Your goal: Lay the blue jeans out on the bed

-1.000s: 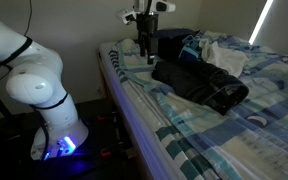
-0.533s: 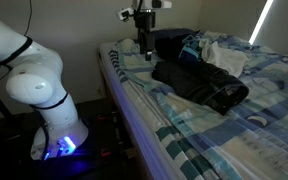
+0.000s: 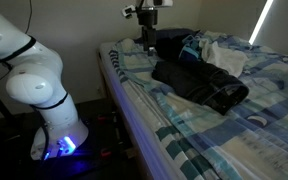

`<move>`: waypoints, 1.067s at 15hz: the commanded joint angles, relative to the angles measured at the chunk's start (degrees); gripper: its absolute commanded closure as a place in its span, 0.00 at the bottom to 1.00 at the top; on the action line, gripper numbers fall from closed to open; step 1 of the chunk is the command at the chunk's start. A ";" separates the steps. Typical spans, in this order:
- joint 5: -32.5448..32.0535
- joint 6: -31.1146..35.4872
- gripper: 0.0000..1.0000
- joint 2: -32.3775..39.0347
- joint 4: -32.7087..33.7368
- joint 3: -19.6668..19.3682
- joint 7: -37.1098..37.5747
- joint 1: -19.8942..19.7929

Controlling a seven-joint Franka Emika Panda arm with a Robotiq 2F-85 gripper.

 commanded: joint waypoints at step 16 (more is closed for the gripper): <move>1.35 -4.99 0.00 25.21 27.23 1.55 49.99 0.52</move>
